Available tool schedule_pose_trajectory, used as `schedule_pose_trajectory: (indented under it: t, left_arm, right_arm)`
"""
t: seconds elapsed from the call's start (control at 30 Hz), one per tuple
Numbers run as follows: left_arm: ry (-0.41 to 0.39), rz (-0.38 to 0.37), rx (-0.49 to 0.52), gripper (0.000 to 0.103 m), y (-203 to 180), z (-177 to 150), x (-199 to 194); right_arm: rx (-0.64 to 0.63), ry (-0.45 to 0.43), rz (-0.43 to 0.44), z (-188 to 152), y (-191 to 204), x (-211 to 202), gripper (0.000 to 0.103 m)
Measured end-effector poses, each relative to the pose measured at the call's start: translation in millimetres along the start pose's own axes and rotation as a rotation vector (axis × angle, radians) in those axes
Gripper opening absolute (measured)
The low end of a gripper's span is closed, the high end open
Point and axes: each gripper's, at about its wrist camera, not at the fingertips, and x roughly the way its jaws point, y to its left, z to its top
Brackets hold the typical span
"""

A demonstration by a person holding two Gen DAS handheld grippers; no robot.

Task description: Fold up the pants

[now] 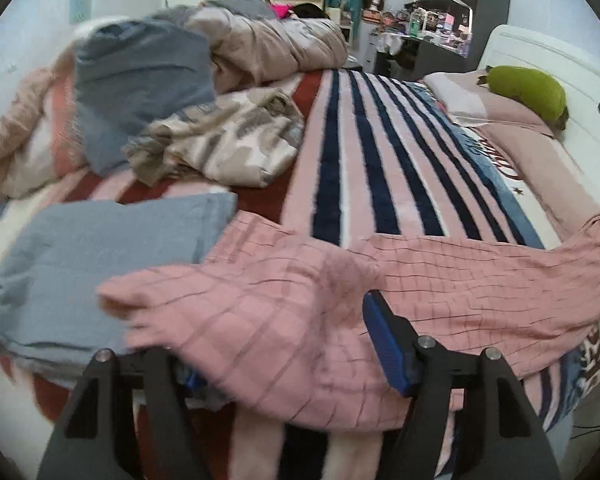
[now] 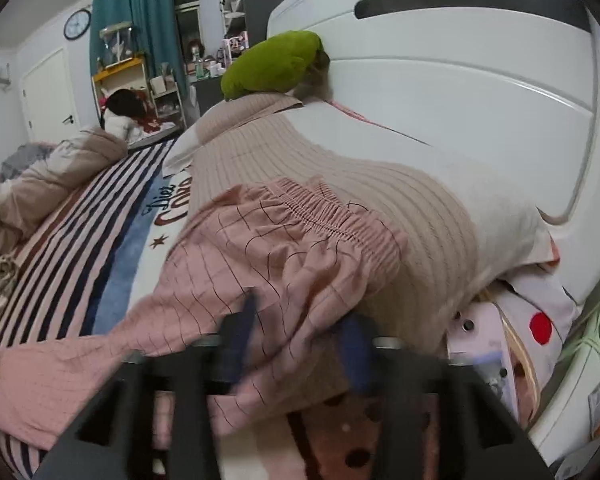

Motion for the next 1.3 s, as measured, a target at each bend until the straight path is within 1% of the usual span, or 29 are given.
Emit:
schedule_pose_trajectory:
  t: [0.03, 0.07, 0.1, 0.13, 0.2, 0.3, 0.37, 0.4, 0.43, 0.47, 0.53, 0.6, 0.7, 0.77, 0.83, 0.97, 1.03, 1.17, 1.3]
  left_arm:
    - [-0.014, 0.012, -0.005, 0.065, 2.6, -0.3, -6.6]
    - [-0.03, 0.022, -0.016, 0.066, 5.7, -0.5, -15.4]
    - [-0.04, 0.03, -0.025, 0.069, 8.4, -0.5, -20.6]
    - [-0.05, 0.041, -0.033, 0.069, 10.0, 0.1, -26.1]
    - [-0.068, 0.07, -0.043, 0.07, 10.6, -0.7, -35.7]
    - [-0.108, 0.122, -0.043, 0.077, 9.3, -2.2, -47.6]
    - [-0.108, 0.149, -0.048, 0.077, 11.6, -0.9, -52.9]
    - [-0.11, 0.151, -0.055, 0.077, 12.8, 0.2, -55.3]
    - [-0.112, 0.15, -0.062, 0.077, 14.4, 1.1, -57.6]
    - [-0.119, 0.148, -0.071, 0.077, 15.5, 2.2, -60.7]
    - [-0.138, 0.147, -0.085, 0.077, 15.8, 3.6, -65.9]
    - [-0.152, 0.135, -0.093, 0.077, 13.7, 5.0, -70.5]
    - [-0.162, 0.115, -0.084, 0.078, 7.7, 6.4, -76.0]
    - [-0.167, 0.11, -0.075, 0.078, 4.2, 7.3, -79.1]
    - [-0.17, 0.098, -0.069, 0.078, 2.0, 7.9, -81.4]
    - [-0.177, 0.06, -0.055, 0.078, -1.6, 8.4, -85.9]
    - [-0.179, 0.044, -0.029, 0.078, -5.4, 6.9, -88.1]
    - [-0.186, 0.016, 0.001, 0.078, -8.9, 2.6, -90.9]
    - [-0.191, -0.026, -0.006, 0.078, -8.0, -1.4, -91.9]
  right_arm:
    - [0.002, -0.008, -0.004, -2.0, -2.5, -2.5, 0.062]
    - [0.001, -0.009, -0.01, -2.8, -4.1, -3.8, 0.062]
    - [-0.007, -0.002, -0.015, -2.8, -5.7, -3.6, 0.064]
    - [-0.012, 0.01, -0.02, -3.0, -7.2, -2.1, 0.072]
    - [0.004, 0.042, -0.031, -2.1, -12.8, 6.3, 0.077]
    - [0.075, 0.04, -0.019, 0.7, -26.2, 16.4, 0.078]
    - [0.11, 0.019, 0.011, 3.2, -34.0, 20.7, 0.077]
    - [0.117, -0.004, 0.024, 4.3, -36.4, 21.7, 0.069]
    - [0.115, -0.023, 0.029, 5.6, -36.9, 22.1, 0.053]
    - [0.108, -0.039, 0.037, 6.7, -36.8, 23.4, 0.047]
    - [0.09, -0.065, 0.054, 10.3, -32.9, 25.6, 0.02]
    - [0.082, -0.09, 0.073, 13.8, -24.5, 22.0, 0.011]
    - [0.04, -0.164, 0.125, 20.0, -3.1, 3.4, 0.009]
    - [0.001, -0.193, 0.183, 26.0, 16.4, -11.6, 0.008]
    - [-0.027, -0.202, 0.23, 29.5, 32.8, -22.0, 0.008]
    - [-0.08, -0.203, 0.334, 33.7, 68.9, -39.9, 0.008]
    - [-0.107, -0.195, 0.379, 32.9, 87.6, -46.6, 0.008]
    - [-0.155, -0.165, 0.472, 28.8, 127.8, -54.1, 0.008]
    - [-0.209, -0.13, 0.546, 19.2, 167.8, -61.2, 0.008]
